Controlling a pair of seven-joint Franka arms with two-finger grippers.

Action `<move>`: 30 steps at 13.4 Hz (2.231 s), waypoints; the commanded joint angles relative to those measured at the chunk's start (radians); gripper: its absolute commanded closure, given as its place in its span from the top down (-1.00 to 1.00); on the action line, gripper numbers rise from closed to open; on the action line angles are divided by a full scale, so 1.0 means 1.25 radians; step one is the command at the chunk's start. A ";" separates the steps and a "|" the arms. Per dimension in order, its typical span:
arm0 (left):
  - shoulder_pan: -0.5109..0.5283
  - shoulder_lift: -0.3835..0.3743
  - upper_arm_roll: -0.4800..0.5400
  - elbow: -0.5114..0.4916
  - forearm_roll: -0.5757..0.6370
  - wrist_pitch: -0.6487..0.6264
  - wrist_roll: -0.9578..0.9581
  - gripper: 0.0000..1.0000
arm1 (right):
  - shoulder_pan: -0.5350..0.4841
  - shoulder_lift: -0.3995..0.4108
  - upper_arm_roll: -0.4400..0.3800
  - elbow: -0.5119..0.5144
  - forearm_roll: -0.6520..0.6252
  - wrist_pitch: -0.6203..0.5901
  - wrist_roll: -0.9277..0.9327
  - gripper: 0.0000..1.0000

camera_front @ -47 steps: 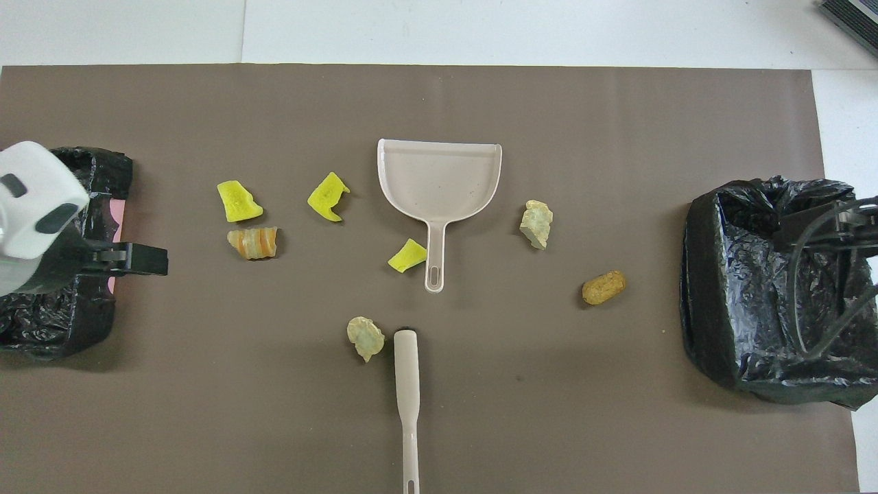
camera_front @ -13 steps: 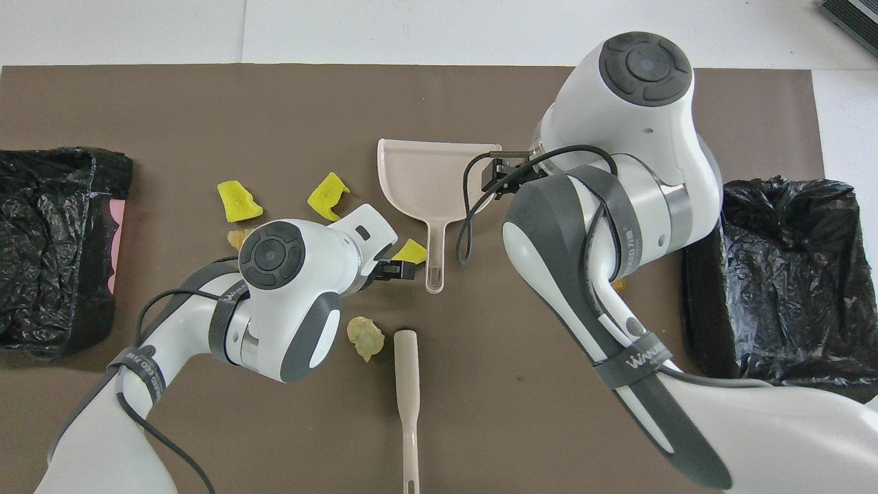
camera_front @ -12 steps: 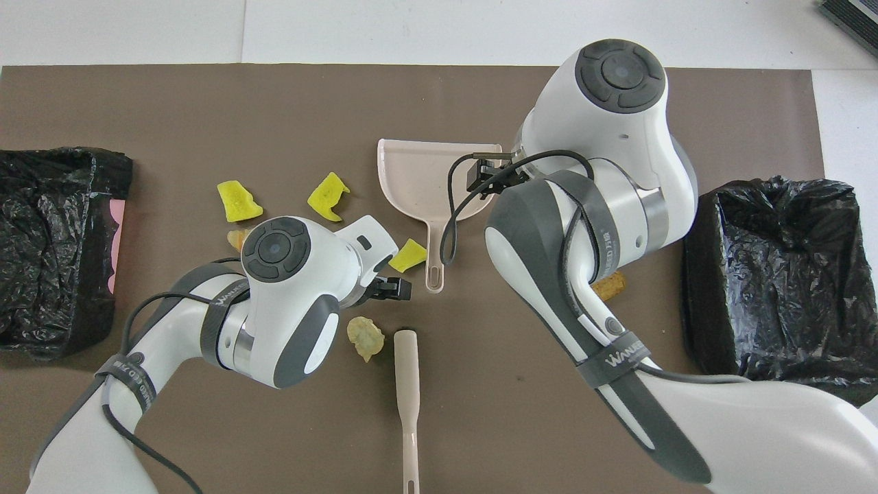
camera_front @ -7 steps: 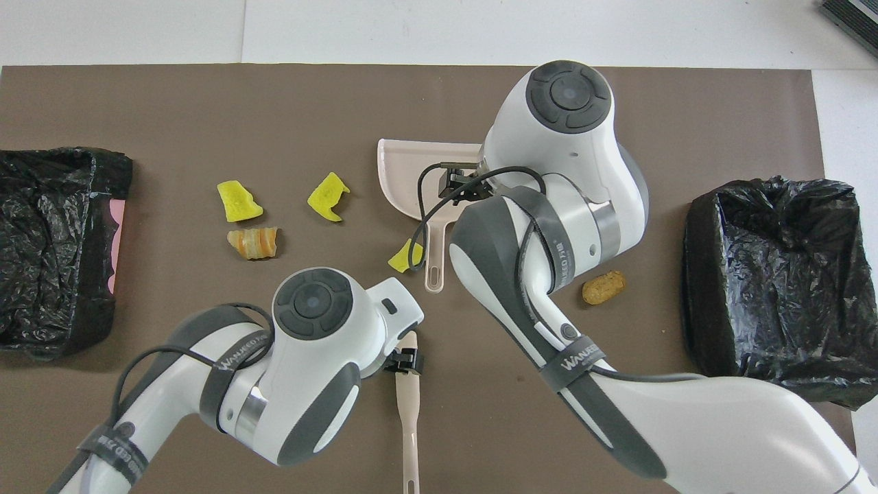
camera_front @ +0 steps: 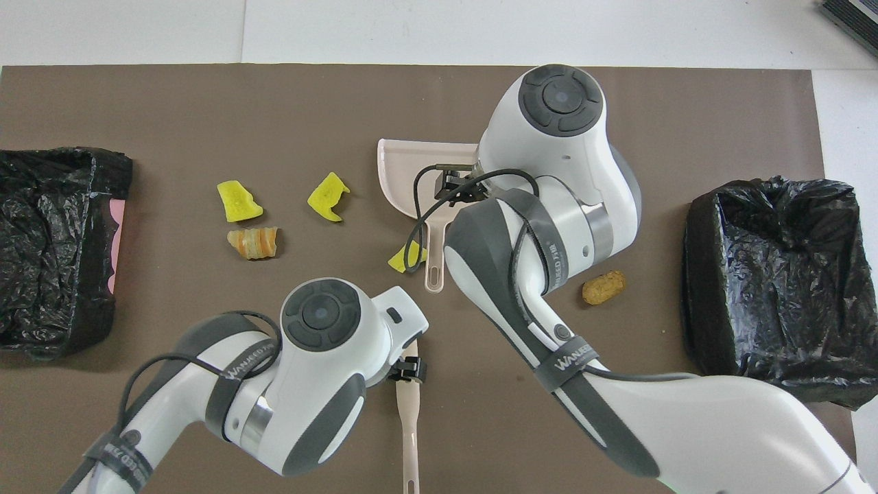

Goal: Sweep and dump trash in bin

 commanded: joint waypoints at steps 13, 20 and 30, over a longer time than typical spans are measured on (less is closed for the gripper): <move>-0.034 0.010 0.016 -0.067 -0.011 0.103 -0.016 -0.04 | -0.003 -0.071 0.041 -0.171 0.020 0.018 -0.002 -0.51; 0.000 0.005 0.022 -0.018 -0.004 0.012 0.004 -1.00 | -0.012 -0.070 0.039 -0.141 0.002 0.014 -0.099 -1.00; 0.299 -0.065 0.024 0.095 0.031 -0.286 0.201 -1.00 | -0.096 -0.190 0.036 -0.144 -0.049 -0.202 -0.512 -1.00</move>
